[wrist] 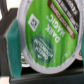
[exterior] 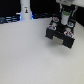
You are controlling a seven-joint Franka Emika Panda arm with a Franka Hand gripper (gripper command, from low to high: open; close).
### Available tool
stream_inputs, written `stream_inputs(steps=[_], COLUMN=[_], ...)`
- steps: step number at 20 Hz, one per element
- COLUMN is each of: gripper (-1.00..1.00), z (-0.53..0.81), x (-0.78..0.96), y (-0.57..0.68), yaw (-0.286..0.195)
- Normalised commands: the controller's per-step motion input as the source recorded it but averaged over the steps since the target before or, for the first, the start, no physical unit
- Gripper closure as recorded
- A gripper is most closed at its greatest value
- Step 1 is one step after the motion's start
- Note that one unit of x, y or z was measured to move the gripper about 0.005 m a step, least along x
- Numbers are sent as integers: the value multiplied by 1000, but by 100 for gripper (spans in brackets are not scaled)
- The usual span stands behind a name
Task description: Open the kcup holder, insert the kcup into the holder, and close the kcup holder
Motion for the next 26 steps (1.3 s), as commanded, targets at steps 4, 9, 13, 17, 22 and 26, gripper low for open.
stream_inputs(steps=[4, 9, 13, 17, 22, 26], gripper=[100, 100, 100, 100, 100, 100], z=[-284, -255, -197, 46, 63, 0], x=[-66, -53, -4, -230, -305, -400], y=[-11, -21, -40, -67, -106, -127], yaw=[22, 19, 5, -14, -26, -16])
